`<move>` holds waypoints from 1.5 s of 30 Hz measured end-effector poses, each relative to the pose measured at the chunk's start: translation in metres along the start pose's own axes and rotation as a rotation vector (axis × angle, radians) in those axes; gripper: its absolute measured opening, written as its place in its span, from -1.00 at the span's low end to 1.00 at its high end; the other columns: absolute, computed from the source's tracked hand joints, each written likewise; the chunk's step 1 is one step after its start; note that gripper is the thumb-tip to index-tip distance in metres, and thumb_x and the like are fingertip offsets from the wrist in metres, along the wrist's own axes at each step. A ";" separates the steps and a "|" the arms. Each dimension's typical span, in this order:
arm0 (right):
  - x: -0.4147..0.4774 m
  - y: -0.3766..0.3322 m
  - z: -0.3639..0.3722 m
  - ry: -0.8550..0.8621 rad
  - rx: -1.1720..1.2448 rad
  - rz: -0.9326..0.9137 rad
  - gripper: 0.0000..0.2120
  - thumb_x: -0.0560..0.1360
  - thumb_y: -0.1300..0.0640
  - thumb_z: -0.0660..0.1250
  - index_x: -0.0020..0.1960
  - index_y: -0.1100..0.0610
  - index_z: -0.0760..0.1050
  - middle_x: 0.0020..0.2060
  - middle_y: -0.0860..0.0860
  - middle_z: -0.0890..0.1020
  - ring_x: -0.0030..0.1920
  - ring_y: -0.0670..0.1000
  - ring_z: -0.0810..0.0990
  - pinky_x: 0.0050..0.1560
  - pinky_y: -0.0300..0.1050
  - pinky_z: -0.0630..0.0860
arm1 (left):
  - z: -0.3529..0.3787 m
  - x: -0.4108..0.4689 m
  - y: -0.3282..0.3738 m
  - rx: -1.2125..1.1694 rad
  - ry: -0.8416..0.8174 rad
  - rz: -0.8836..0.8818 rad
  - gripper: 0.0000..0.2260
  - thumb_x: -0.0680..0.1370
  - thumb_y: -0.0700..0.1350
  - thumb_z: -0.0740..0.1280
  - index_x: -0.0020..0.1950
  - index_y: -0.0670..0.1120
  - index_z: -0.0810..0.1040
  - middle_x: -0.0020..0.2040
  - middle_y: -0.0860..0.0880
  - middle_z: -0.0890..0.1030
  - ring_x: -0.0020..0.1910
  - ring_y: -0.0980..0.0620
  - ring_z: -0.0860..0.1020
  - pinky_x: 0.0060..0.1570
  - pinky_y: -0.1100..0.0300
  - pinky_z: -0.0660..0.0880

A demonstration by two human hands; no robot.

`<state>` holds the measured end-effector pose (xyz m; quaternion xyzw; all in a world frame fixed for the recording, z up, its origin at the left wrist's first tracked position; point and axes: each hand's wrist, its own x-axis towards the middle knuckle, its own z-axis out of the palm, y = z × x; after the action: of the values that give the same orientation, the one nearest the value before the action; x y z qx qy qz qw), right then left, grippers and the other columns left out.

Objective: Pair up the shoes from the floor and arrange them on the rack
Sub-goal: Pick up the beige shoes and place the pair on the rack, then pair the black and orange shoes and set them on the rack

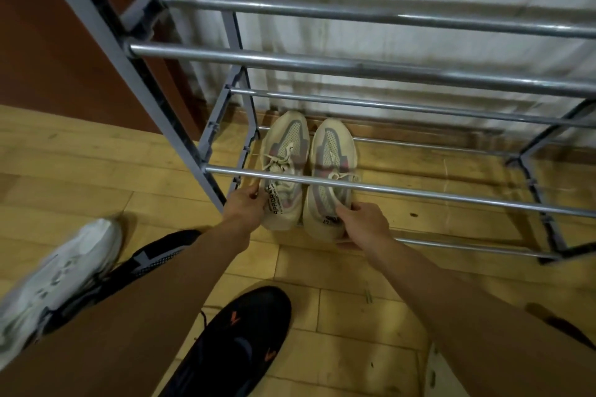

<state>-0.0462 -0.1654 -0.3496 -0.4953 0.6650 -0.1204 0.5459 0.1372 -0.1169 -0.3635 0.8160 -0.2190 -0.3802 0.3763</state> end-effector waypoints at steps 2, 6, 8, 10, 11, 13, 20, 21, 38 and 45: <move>-0.005 0.000 0.000 -0.029 -0.032 -0.019 -0.66 0.58 -0.03 0.24 0.22 0.18 0.52 -0.05 0.09 0.59 -0.04 0.15 0.64 -0.07 0.09 0.67 | 0.000 -0.006 0.002 0.059 0.001 0.030 -0.66 0.63 -0.05 0.20 0.32 -0.17 0.51 0.06 -0.18 0.64 -0.14 -0.07 0.52 -0.29 0.20 0.39; -0.027 -0.003 0.001 0.009 -0.172 -0.046 -0.57 0.55 -0.04 0.25 0.31 0.19 0.39 0.05 0.12 0.54 0.02 0.11 0.57 0.03 0.08 0.61 | -0.015 -0.039 0.001 0.094 -0.014 0.058 -0.59 0.61 0.04 0.21 0.42 -0.07 0.41 -0.19 0.04 0.52 -0.32 0.11 0.44 -0.36 0.25 0.35; -0.048 -0.007 0.002 0.008 -0.286 -0.065 -0.56 0.52 0.01 0.26 0.31 0.22 0.36 0.17 0.19 0.49 0.09 0.19 0.56 -0.10 -0.01 0.54 | -0.031 -0.064 -0.003 0.142 -0.099 0.047 -0.61 0.59 -0.03 0.25 0.41 -0.07 0.41 0.10 -0.04 0.54 -0.06 0.00 0.54 -0.26 0.18 0.41; -0.072 -0.013 0.006 -0.035 -0.385 -0.102 -0.63 0.48 0.08 0.26 0.22 0.24 0.44 0.15 0.21 0.51 0.06 0.23 0.58 -0.19 -0.09 0.45 | -0.051 -0.089 -0.012 0.206 -0.168 0.033 -0.64 0.58 -0.10 0.27 0.38 -0.08 0.44 0.36 -0.07 0.44 0.25 -0.07 0.47 -0.03 0.18 0.39; -0.086 -0.016 0.009 -0.067 -0.445 -0.121 -0.67 0.48 0.09 0.27 0.16 0.26 0.47 0.11 0.20 0.53 0.03 0.22 0.59 -0.22 -0.13 0.42 | -0.063 -0.101 -0.019 0.230 -0.194 0.022 -0.64 0.57 -0.11 0.28 0.37 -0.08 0.44 0.39 -0.07 0.42 0.28 -0.06 0.45 0.03 0.16 0.38; -0.119 -0.022 0.016 -0.123 -0.567 -0.171 -0.76 0.49 0.11 0.27 0.05 0.26 0.50 0.00 0.18 0.53 -0.02 0.18 0.58 -0.27 -0.19 0.36 | -0.087 -0.125 -0.033 0.255 -0.254 -0.028 -0.65 0.57 -0.10 0.28 0.37 -0.08 0.45 0.29 -0.06 0.46 0.14 -0.01 0.48 0.05 0.14 0.39; -0.217 -0.013 0.059 -0.334 -0.867 -0.274 -0.73 0.51 0.09 0.26 -0.31 0.17 0.34 -0.27 0.08 0.44 -0.18 0.11 0.45 -0.44 -0.18 0.20 | -0.151 -0.195 -0.095 0.325 -0.343 -0.146 -0.63 0.56 -0.12 0.28 0.37 -0.11 0.42 0.21 -0.09 0.51 0.02 0.02 0.49 -0.02 0.21 0.41; -0.227 -0.009 0.062 -0.364 -0.913 -0.311 -0.69 0.52 0.09 0.26 -0.35 0.13 0.29 -0.33 0.05 0.40 -0.19 0.10 0.43 -0.44 -0.17 0.20 | -0.155 -0.203 -0.103 0.337 -0.346 -0.160 -0.62 0.57 -0.13 0.26 0.39 -0.13 0.41 0.23 -0.10 0.50 0.05 0.01 0.46 0.01 0.20 0.39; -0.258 0.031 0.064 -0.633 -1.226 -0.583 -0.72 0.57 0.16 0.18 0.25 0.20 0.45 0.13 0.14 0.48 0.04 0.14 0.55 0.03 0.00 0.50 | -0.153 -0.233 -0.174 0.567 -0.277 -0.222 -0.02 0.22 0.11 0.55 0.51 -0.06 0.14 0.38 -0.13 0.34 0.36 -0.16 0.34 0.34 -0.09 0.36; -0.233 0.034 0.058 -0.654 -1.226 -0.517 -0.72 0.56 0.19 0.17 0.22 0.22 0.48 0.11 0.15 0.56 0.07 0.14 0.57 0.08 0.02 0.54 | -0.148 -0.214 -0.183 0.393 -0.123 -0.312 -0.29 0.35 0.06 0.53 0.38 -0.16 0.33 0.23 -0.11 0.51 0.19 -0.10 0.51 0.07 0.09 0.52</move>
<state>-0.0347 0.0571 -0.2539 -0.8626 0.2785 0.3015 0.2956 0.1354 0.2010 -0.3458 0.8726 -0.1825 -0.4329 0.1333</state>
